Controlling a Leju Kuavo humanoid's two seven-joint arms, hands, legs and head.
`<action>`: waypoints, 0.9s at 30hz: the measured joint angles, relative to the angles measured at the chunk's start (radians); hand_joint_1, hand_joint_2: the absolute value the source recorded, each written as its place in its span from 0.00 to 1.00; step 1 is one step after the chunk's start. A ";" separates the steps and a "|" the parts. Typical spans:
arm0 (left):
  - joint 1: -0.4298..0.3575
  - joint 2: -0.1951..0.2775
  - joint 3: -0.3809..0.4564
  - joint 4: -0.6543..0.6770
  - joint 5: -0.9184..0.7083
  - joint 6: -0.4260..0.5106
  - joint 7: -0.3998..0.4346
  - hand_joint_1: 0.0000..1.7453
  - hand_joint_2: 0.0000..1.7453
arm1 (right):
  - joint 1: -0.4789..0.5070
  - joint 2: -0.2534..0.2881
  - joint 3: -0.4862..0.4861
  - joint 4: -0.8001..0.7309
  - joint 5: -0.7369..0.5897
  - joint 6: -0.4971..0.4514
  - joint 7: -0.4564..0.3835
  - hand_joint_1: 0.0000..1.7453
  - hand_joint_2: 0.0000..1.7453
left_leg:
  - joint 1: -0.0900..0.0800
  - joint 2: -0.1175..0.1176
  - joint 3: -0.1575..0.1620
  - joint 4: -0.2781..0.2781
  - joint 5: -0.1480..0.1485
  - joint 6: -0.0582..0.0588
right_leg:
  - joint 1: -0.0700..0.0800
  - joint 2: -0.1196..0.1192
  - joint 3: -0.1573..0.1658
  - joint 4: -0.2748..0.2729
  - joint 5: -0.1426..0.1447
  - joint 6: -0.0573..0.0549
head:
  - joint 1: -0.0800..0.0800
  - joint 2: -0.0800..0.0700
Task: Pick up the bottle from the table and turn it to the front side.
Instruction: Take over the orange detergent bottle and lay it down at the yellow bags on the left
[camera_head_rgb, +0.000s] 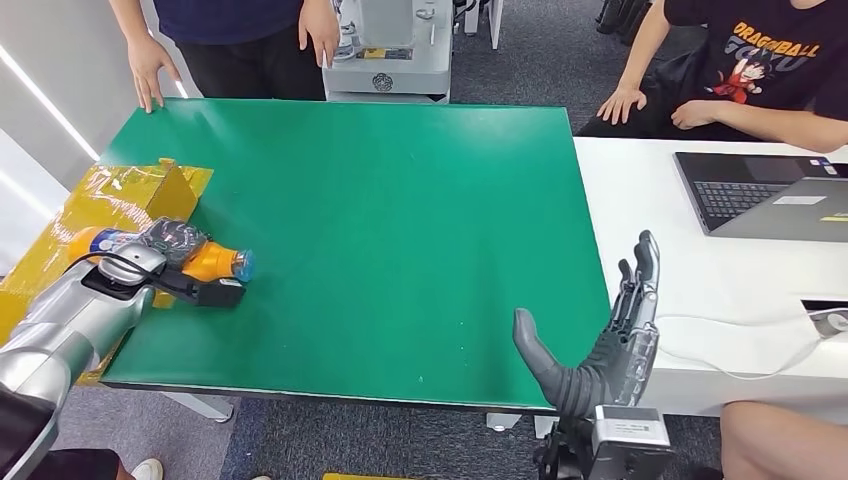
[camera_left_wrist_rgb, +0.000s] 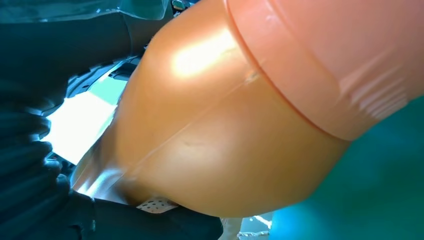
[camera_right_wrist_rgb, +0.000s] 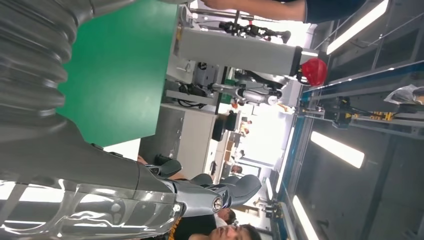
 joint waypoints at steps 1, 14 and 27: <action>0.002 -0.001 0.000 0.000 0.000 0.000 0.000 1.00 1.00 | 0.003 0.000 0.000 -0.003 0.005 -0.002 0.003 0.00 1.00 | 0.000 0.000 0.000 0.000 0.000 0.000 | 0.000 0.000 0.000 0.000 0.000 0.000 | 0.000 0.000; 0.044 -0.007 0.007 0.000 0.013 0.030 0.012 1.00 1.00 | 0.008 -0.003 0.000 -0.007 0.031 0.021 0.028 0.00 1.00 | 0.000 0.000 0.000 0.000 0.000 0.000 | 0.000 0.000 0.000 0.000 0.000 0.000 | 0.000 0.000; 0.063 -0.009 0.024 0.000 0.011 0.022 0.058 0.00 1.00 | 0.008 -0.003 0.000 -0.005 0.034 0.042 0.029 0.00 1.00 | 0.000 0.000 0.000 0.000 0.000 0.000 | 0.000 0.000 0.000 0.000 0.000 0.000 | 0.000 0.000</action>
